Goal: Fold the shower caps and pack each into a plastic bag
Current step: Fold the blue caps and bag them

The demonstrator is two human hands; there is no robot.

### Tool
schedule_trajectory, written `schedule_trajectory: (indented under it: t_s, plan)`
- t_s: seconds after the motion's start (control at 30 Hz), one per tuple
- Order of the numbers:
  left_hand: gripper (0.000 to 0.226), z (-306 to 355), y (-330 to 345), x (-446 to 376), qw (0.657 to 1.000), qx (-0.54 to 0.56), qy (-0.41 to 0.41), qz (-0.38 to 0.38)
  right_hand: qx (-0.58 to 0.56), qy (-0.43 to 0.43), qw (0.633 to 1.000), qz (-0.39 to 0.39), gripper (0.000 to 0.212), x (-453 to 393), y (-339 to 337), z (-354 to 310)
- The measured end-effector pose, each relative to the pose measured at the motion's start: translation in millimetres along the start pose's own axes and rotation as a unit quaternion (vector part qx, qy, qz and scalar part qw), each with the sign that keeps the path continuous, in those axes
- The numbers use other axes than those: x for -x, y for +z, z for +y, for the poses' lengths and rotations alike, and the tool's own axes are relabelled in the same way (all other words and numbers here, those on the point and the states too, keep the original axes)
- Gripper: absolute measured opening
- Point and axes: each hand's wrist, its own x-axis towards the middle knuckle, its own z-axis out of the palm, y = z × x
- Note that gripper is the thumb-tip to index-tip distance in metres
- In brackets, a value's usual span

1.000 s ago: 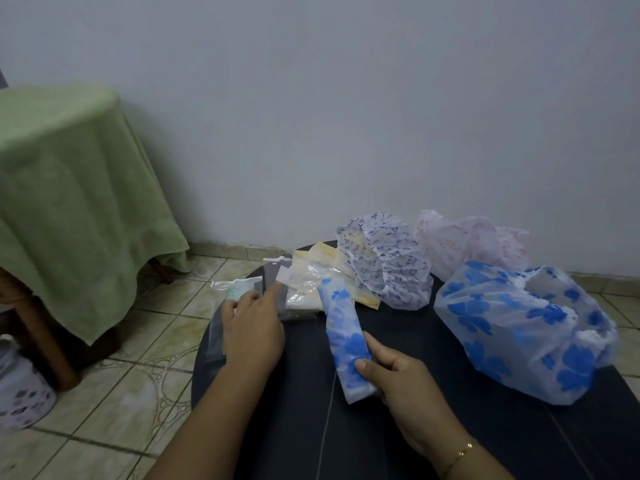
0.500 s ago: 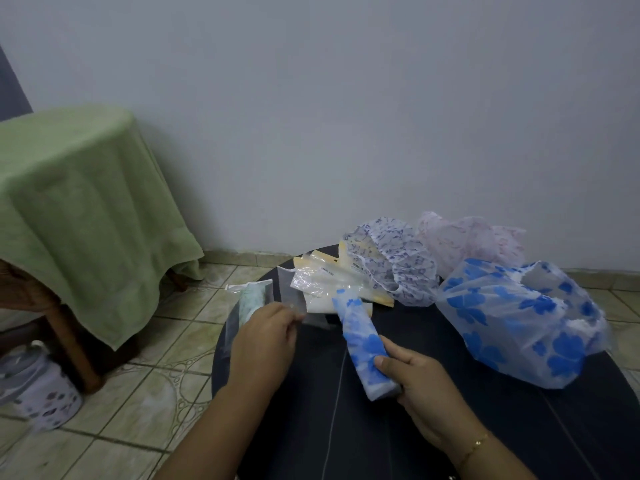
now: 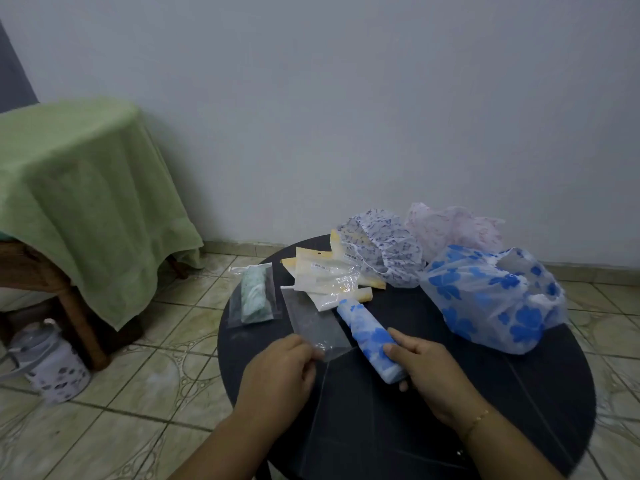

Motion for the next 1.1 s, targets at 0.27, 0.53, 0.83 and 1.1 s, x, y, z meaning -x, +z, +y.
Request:
schedule_trajectory:
  t_s: [0.27,0.53,0.83,1.1]
  plan:
    - [0.033,21.4,13.3,28.8,0.998,-0.017,0.052,-0.029,-0.040,0.007,0.999,0.036,0.019,16.8,-16.8,-6.8]
    - [0.033,31.8,18.9,26.0,0.997,-0.044,0.041,-0.049,-0.085,0.048,0.995,-0.026,0.026,46.6,-60.7,-5.3]
    - [0.027,50.1,29.2,19.5,0.995,-0.039,0.046,-0.081,-0.099,0.044,0.994,-0.016,0.043,58.0,-96.7,-6.0]
    - [0.043,58.6,31.6,13.6,0.983,-0.141,0.045,-0.105,-0.046,0.068,0.997,0.002,0.017,64.9,-98.8,-9.7]
